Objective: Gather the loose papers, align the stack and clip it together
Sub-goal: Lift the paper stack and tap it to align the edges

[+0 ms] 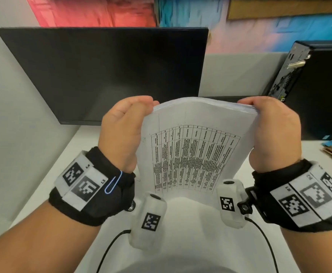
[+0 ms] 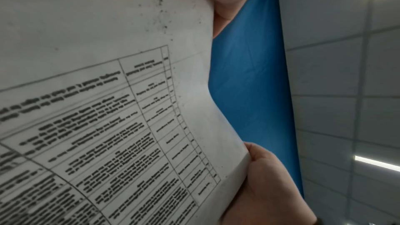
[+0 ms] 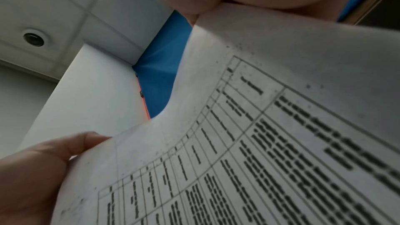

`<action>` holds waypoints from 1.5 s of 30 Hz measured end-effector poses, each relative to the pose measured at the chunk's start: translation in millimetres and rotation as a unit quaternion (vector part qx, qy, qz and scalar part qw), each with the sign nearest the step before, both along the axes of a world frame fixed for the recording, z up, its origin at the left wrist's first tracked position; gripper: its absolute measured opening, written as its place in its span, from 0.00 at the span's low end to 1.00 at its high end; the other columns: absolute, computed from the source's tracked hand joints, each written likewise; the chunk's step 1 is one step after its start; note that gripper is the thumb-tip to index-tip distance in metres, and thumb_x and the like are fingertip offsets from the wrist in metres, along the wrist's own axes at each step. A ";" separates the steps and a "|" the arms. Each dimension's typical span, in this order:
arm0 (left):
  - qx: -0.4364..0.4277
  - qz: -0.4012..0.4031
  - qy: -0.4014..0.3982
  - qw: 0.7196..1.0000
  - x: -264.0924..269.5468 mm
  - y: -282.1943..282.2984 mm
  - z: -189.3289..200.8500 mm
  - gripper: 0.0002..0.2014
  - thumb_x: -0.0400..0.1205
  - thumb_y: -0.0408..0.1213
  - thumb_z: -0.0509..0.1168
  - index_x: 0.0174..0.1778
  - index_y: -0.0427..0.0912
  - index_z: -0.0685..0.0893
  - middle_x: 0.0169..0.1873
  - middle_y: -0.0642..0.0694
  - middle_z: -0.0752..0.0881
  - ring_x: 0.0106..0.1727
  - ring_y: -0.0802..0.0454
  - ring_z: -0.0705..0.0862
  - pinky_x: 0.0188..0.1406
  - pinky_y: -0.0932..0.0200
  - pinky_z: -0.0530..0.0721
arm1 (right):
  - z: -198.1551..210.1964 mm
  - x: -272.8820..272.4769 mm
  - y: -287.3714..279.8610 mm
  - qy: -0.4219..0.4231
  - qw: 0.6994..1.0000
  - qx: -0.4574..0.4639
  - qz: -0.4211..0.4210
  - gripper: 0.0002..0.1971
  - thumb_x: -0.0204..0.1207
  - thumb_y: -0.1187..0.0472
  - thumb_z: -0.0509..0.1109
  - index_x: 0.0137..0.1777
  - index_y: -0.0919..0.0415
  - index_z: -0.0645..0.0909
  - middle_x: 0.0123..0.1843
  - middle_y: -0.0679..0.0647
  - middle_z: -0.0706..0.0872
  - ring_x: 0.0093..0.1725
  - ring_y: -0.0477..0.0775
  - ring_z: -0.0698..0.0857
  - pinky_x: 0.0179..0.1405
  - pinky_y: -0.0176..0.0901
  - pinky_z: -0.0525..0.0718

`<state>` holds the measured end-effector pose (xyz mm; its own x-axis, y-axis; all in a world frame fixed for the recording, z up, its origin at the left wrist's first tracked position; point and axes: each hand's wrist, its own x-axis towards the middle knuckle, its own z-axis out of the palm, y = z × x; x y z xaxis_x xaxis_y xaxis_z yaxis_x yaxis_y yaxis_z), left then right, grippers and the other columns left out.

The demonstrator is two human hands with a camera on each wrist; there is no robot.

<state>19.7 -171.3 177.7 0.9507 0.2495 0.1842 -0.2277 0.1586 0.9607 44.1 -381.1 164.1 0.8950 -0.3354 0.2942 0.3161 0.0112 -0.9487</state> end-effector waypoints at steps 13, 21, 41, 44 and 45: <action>0.099 0.022 -0.049 0.994 -9.9 -7.5 -19.9 0.13 0.72 0.36 0.72 0.52 0.41 0.88 0.44 0.43 0.92 0.47 0.46 0.90 0.44 0.54 0.87 | -15.3 -18.9 17.1 -0.054 0.997 0.017 0.044 0.10 0.71 0.67 0.74 0.48 0.54 0.85 0.38 0.45 0.91 0.43 0.44 0.90 0.39 0.34 0.86; 0.067 0.060 -0.053 0.995 -5.4 -6.4 -15.7 0.13 0.65 0.50 0.64 0.39 0.52 0.89 0.38 0.49 0.89 0.44 0.49 0.87 0.42 0.53 0.83 | -6.1 -25.2 18.1 0.006 0.997 0.054 0.059 0.16 0.69 0.45 0.65 0.35 0.59 0.78 0.34 0.61 0.78 0.35 0.57 0.81 0.37 0.49 0.77; 0.103 0.053 -0.025 0.993 -13.2 -12.2 -49.7 0.07 0.70 0.37 0.74 0.37 0.54 0.87 0.32 0.58 0.91 0.42 0.57 0.90 0.39 0.61 0.89 | -22.1 -32.4 16.5 0.041 0.997 -0.019 0.055 0.14 0.64 0.65 0.79 0.47 0.49 0.84 0.44 0.47 0.89 0.43 0.43 0.90 0.39 0.36 0.89; 0.106 0.047 -0.005 0.993 -10.4 -9.3 -55.8 0.07 0.71 0.35 0.74 0.38 0.54 0.87 0.34 0.59 0.91 0.43 0.58 0.90 0.40 0.59 0.89 | -25.5 -28.7 16.1 0.062 0.996 -0.021 0.059 0.14 0.62 0.66 0.80 0.46 0.52 0.85 0.44 0.49 0.90 0.43 0.45 0.91 0.39 0.35 0.89; 0.103 0.040 -0.001 0.994 -9.2 -7.4 -57.4 0.07 0.71 0.35 0.74 0.38 0.54 0.87 0.35 0.59 0.92 0.43 0.59 0.90 0.39 0.60 0.89 | -25.7 -28.0 15.2 0.059 0.996 -0.021 0.062 0.14 0.62 0.66 0.80 0.45 0.52 0.85 0.44 0.49 0.91 0.43 0.46 0.91 0.39 0.35 0.89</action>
<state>10.5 -178.6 120.3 0.9288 0.2819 0.2404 -0.2330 -0.0598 0.9706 16.0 -365.9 138.4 0.9578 -0.2098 0.1965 0.2014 0.0019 -0.9795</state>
